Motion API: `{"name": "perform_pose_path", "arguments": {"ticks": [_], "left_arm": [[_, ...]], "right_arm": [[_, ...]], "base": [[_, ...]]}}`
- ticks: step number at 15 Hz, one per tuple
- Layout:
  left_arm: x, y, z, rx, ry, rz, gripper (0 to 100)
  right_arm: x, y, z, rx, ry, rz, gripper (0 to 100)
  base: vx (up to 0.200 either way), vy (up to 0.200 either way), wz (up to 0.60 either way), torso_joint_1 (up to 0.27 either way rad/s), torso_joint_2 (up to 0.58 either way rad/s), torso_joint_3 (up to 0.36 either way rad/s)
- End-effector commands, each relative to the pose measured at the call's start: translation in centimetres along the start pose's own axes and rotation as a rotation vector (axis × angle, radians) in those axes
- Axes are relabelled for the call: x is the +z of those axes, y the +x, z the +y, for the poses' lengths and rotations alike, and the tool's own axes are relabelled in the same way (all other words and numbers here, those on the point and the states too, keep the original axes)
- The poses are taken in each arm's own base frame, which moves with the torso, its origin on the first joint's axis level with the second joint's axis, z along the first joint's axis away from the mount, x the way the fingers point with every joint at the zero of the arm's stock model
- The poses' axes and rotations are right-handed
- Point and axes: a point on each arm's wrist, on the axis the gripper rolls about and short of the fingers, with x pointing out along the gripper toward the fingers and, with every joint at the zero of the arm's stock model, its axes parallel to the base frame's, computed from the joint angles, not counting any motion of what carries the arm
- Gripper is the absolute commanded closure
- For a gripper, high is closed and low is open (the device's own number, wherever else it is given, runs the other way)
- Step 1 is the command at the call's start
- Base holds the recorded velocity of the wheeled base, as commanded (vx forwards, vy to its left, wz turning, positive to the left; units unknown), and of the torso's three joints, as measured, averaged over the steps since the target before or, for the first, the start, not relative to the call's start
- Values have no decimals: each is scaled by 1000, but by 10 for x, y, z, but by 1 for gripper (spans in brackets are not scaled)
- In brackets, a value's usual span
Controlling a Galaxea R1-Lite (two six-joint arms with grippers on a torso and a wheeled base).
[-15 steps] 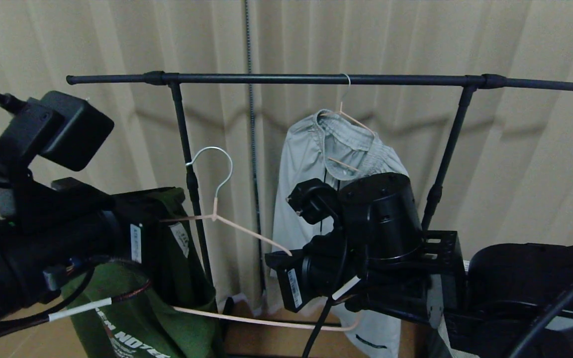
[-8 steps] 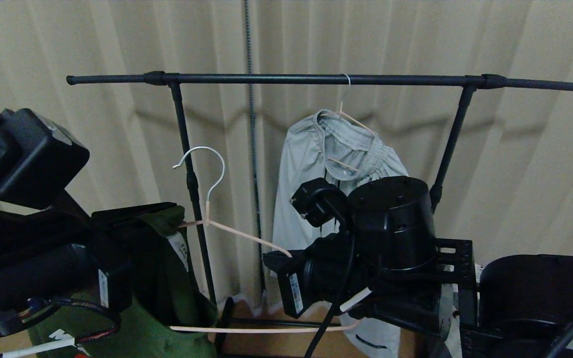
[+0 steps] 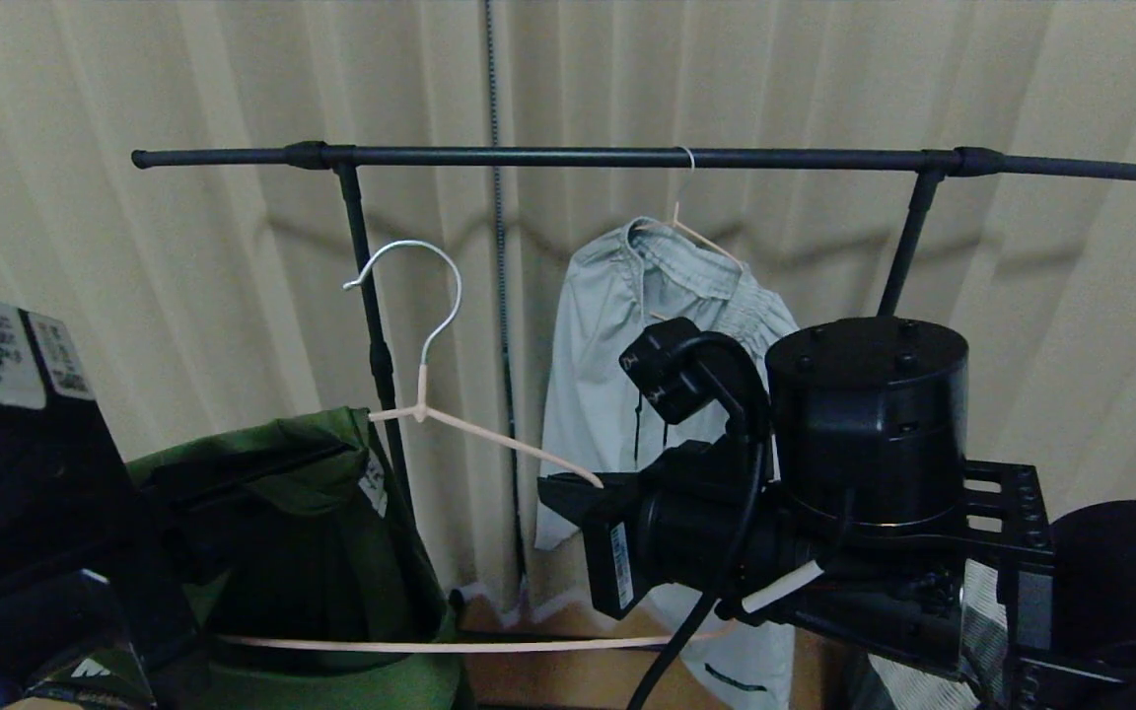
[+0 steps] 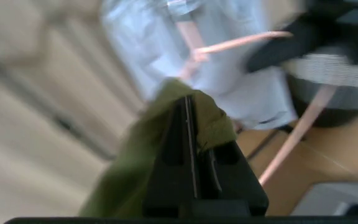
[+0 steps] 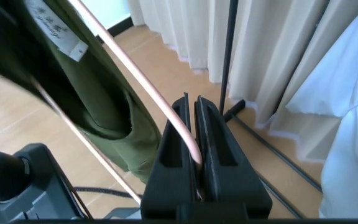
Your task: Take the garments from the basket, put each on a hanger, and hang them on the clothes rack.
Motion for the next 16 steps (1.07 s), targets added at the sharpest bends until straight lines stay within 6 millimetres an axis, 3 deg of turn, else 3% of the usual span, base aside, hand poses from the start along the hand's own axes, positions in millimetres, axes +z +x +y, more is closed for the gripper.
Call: {"name": "perform_pose_path", "arguments": {"ticks": [1,3,4,11,16], "left_arm": [[-4,0,-2,-15,27,-1,100],[-5,0,0,0,31,-8,100],[-4,0,0,3,28,-10,0],[-6,-4,-1,15,35,-47,0],[-4,-4,0,36,28,-76,0]], "right_arm": [[3,-3,1,6,1,-15,100],[4,-4,1,9,1,-31,100],[4,-5,1,9,1,-33,100],[6,-7,-3,-3,-17,-43,100],[14,-19,-14,-33,-8,-77,100]], "base": [[0,0,0,0,0,0],[0,0,0,0,0,0],[0,0,0,0,0,0],[0,0,0,0,0,0],[0,0,0,0,0,0]]}}
